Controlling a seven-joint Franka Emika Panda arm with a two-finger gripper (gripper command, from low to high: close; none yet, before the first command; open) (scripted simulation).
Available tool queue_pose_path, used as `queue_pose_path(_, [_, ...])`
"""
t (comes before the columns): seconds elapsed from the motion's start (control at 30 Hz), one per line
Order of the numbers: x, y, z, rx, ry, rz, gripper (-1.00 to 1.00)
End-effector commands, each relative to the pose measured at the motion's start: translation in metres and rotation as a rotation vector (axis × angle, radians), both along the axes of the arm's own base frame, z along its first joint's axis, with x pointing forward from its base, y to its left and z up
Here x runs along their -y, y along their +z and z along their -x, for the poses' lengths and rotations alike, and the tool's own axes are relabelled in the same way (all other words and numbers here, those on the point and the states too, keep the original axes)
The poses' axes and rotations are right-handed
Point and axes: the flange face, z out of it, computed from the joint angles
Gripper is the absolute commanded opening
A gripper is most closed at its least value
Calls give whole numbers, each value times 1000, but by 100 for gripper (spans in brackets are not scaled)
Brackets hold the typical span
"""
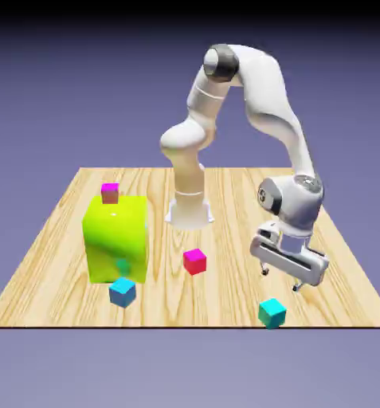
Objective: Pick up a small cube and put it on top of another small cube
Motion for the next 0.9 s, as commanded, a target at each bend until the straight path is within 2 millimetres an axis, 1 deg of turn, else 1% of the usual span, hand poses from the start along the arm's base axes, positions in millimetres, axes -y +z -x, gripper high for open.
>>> queue_pose_path(0.0, [-6,-8,2,6,-22,34,0])
queue_pose_path(0.1, [-26,-31,7,43,-83,136,0])
queue_pose_path(0.2, [-47,-49,13,108,-137,234,0])
queue_pose_path(0.37, [-86,-68,27,279,-206,374,0])
queue_pose_path(0.4, [-85,-69,27,329,-216,410,0])
queue_pose_path(0.47, [-72,-66,21,451,-231,494,0])
queue_pose_path(0.53, [-61,-58,15,582,-241,566,0])
queue_pose_path(0.57, [-56,-47,9,630,-241,579,0])
queue_pose_path(0.63, [-56,-46,8,633,-241,580,0])
queue_pose_path(0.7, [-29,-80,-6,635,-241,580,0])
queue_pose_path(0.73, [-18,-93,-11,633,-241,580,0])
queue_pose_path(0.77, [-18,-93,-11,633,-241,580,-100])
queue_pose_path(0.8, [-18,-93,-11,633,-241,580,-100])
queue_pose_path(0.87, [-46,-58,3,635,-241,580,-100])
